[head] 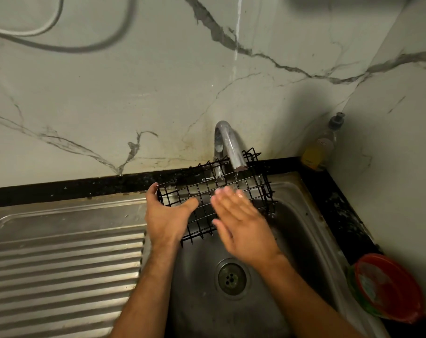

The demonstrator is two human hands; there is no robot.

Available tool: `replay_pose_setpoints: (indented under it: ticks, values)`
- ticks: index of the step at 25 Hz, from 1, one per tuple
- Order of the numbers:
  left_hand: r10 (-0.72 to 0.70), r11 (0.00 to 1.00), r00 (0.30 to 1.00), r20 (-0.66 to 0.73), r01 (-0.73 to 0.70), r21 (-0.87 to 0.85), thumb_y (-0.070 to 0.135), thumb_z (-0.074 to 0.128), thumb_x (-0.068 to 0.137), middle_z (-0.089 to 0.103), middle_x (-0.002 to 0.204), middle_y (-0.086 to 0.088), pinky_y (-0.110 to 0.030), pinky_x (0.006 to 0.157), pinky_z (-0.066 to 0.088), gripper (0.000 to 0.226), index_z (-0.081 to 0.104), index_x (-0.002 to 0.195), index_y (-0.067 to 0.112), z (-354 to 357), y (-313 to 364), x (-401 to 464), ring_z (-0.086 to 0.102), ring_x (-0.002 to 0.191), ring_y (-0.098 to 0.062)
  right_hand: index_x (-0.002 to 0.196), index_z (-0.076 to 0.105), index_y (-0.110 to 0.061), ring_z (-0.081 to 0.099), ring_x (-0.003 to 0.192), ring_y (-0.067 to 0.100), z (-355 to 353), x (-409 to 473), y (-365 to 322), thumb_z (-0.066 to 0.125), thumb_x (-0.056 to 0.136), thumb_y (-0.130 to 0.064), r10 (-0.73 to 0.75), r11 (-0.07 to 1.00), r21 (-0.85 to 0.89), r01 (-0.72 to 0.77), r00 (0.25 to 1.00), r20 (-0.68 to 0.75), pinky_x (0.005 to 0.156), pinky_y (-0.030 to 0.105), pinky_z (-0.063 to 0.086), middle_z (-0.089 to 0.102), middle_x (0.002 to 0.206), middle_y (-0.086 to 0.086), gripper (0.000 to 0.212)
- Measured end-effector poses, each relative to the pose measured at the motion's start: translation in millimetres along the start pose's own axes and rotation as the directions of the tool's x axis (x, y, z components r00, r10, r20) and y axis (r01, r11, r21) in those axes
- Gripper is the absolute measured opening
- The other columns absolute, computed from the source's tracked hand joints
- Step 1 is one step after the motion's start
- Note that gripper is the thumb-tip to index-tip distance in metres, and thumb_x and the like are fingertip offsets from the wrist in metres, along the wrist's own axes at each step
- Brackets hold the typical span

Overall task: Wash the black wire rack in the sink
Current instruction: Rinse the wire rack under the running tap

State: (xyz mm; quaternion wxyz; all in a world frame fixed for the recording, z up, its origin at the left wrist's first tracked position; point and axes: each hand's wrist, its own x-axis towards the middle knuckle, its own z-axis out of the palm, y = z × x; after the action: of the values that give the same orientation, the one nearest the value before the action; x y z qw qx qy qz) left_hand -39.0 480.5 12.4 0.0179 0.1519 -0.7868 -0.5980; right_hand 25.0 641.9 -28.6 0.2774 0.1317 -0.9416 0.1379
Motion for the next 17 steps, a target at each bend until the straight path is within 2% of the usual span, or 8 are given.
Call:
replay_pose_setpoints:
  ticks: [2, 5, 9, 12, 13, 15, 16, 17]
  values:
    - [0.002, 1.000, 1.000, 0.005, -0.001, -0.016, 0.029, 0.090, 0.069, 0.040, 0.160, -0.004, -0.043, 0.113, 0.039, 0.106, 0.030, 0.156, 0.030, 1.3, 1.3, -0.1, 0.042, 0.142, -0.025, 0.136, 0.056, -0.012, 0.046, 0.138, 0.022, -1.9, 2.3, 10.9, 0.048, 0.099, -0.032, -0.068, 0.998, 0.007, 0.069, 0.997, -0.021, 0.117, 0.043, 0.033, 0.054, 0.143, 0.008, 0.043]
    - [-0.003, 1.000, 1.000, -0.012, 0.003, -0.004, 0.029, 0.090, 0.068, 0.038, 0.160, -0.003, -0.047, 0.114, 0.040, 0.108, 0.028, 0.157, 0.032, -0.7, 0.0, -0.1, 0.041, 0.142, -0.026, 0.139, 0.051, -0.012, 0.044, 0.139, 0.027, -9.7, 6.1, 29.6, 0.041, 0.101, -0.033, 0.373, 0.928, 0.047, -0.371, 0.917, -0.142, 0.116, 0.050, 0.033, 0.049, 0.146, 0.007, 0.045]
    - [0.031, 0.999, 0.999, 0.006, -0.031, 0.009, 0.029, 0.090, 0.067, 0.039, 0.160, -0.002, -0.044, 0.114, 0.040, 0.107, 0.030, 0.156, 0.031, -0.3, 0.0, -0.6, 0.042, 0.142, -0.024, 0.145, 0.047, -0.023, 0.029, 0.148, 0.024, -2.5, 9.8, 5.1, 0.045, 0.101, -0.042, 0.006, 0.999, -0.045, -0.007, 1.000, -0.020, 0.120, 0.050, 0.024, 0.040, 0.154, 0.005, 0.048]
    - [0.061, 0.998, 0.998, -0.006, -0.061, 0.016, 0.030, 0.090, 0.064, 0.040, 0.159, 0.002, -0.037, 0.110, 0.038, 0.108, 0.031, 0.155, 0.034, 0.8, 0.4, -3.1, 0.042, 0.142, -0.021, 0.145, 0.046, -0.027, 0.025, 0.149, 0.024, -8.2, 25.5, 9.1, 0.042, 0.101, -0.042, 0.348, 0.937, 0.016, -0.348, 0.931, -0.108, 0.122, 0.052, 0.017, 0.042, 0.153, 0.004, 0.047]
    - [0.064, 0.998, 0.998, -0.013, -0.064, 0.019, 0.030, 0.090, 0.064, 0.040, 0.159, 0.002, -0.035, 0.110, 0.037, 0.108, 0.032, 0.154, 0.034, 0.7, 0.3, -4.0, 0.042, 0.142, -0.020, 0.144, 0.048, -0.022, 0.027, 0.148, 0.024, -6.0, 25.5, 4.6, 0.043, 0.101, -0.040, 0.320, 0.947, 0.023, -0.319, 0.940, -0.119, 0.121, 0.052, 0.021, 0.045, 0.151, 0.004, 0.047]
    - [0.054, 0.999, 0.998, -0.025, -0.054, 0.007, 0.028, 0.090, 0.066, 0.039, 0.160, 0.001, -0.038, 0.112, 0.038, 0.107, 0.031, 0.155, 0.032, -0.8, -1.3, -3.7, 0.041, 0.143, -0.022, 0.141, 0.052, -0.016, 0.035, 0.145, 0.022, -2.7, 18.9, 0.5, 0.045, 0.101, -0.036, 0.027, 1.000, 0.004, -0.027, 0.997, -0.066, 0.117, 0.050, 0.031, 0.048, 0.148, 0.004, 0.046]
    - [0.040, 0.999, 0.999, -0.028, -0.040, -0.003, 0.027, 0.090, 0.067, 0.039, 0.160, 0.000, -0.040, 0.113, 0.038, 0.107, 0.031, 0.156, 0.032, -1.8, -2.0, -3.4, 0.040, 0.144, -0.023, 0.141, 0.051, -0.016, 0.037, 0.143, 0.021, -3.0, 17.4, 8.2, 0.046, 0.101, -0.035, -0.005, 1.000, 0.009, 0.006, 0.998, -0.057, 0.115, 0.049, 0.035, 0.049, 0.148, 0.004, 0.046]
    - [0.025, 1.000, 0.999, -0.031, -0.025, -0.007, 0.027, 0.091, 0.067, 0.038, 0.160, 0.000, -0.042, 0.113, 0.039, 0.107, 0.031, 0.156, 0.032, -3.0, -2.7, -3.0, 0.040, 0.144, -0.023, 0.144, 0.047, -0.016, 0.035, 0.144, 0.020, -4.4, 16.6, 18.8, 0.044, 0.100, -0.037, 0.116, 0.993, 0.023, -0.115, 0.991, -0.061, 0.115, 0.049, 0.035, 0.046, 0.150, 0.004, 0.048]
